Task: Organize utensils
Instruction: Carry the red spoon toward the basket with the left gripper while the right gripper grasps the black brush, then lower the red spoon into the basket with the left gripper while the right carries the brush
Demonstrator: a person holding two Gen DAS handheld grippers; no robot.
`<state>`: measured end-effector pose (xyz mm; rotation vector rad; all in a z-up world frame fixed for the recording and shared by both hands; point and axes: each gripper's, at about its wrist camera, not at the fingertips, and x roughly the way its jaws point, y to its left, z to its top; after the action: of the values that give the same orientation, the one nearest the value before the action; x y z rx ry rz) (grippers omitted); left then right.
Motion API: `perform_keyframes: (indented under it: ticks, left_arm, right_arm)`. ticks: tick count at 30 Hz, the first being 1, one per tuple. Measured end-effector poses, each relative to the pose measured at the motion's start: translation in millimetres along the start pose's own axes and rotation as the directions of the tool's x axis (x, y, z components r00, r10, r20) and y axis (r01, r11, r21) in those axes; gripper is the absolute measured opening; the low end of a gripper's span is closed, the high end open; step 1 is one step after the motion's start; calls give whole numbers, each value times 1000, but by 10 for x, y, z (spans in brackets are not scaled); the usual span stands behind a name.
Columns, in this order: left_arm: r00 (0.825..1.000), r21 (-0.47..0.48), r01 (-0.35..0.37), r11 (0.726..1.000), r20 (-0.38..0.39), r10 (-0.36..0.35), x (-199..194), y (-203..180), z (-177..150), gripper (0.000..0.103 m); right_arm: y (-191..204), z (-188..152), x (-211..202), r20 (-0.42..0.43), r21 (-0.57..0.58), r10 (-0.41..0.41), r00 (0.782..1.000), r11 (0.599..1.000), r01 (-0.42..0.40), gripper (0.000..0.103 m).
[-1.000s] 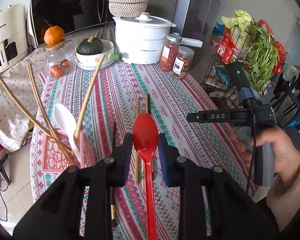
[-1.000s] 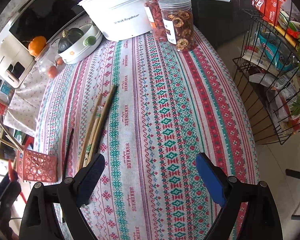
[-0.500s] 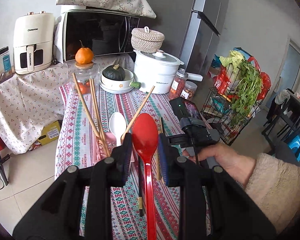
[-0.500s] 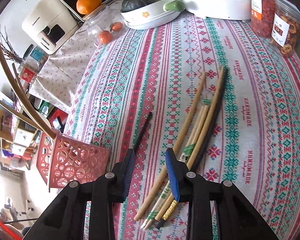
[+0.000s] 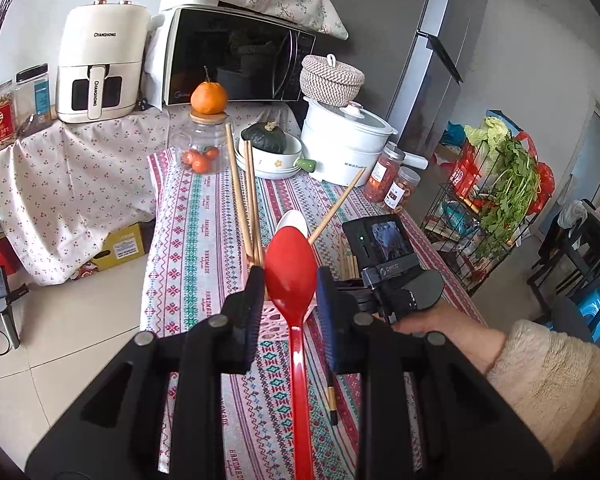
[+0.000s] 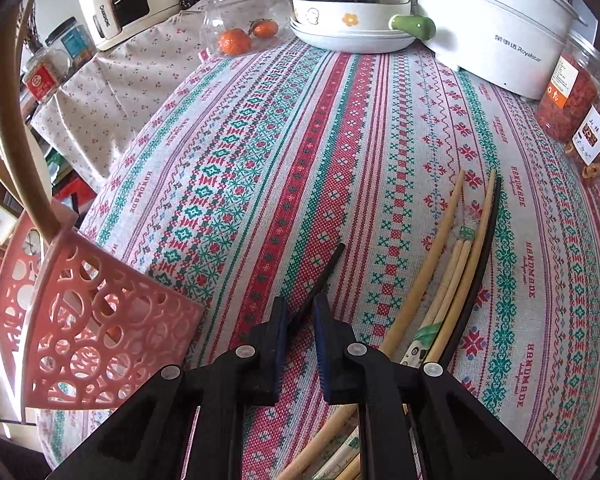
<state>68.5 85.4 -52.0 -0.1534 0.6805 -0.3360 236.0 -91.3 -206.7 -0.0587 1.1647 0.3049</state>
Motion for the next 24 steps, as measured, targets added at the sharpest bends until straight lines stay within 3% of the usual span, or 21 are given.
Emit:
perform_keyframes:
  ticks: [7,13,24]
  left_arm:
    - [1000,1,-22,1000,-10,22,58,-5,-23,28]
    - [999,-13,-29,1000,16,29,17,9,11,28]
    - [995,-14,-32,999,94,33,-59,-68,90,28]
  right_arm:
    - [-122,-176,-96,-13,69,94,995,993,-93,6]
    - [-119,-355,-518,91,35,131,987,990,-135,6]
    - [37,-657,-1622,373,-83,195,907,981,-177,5]
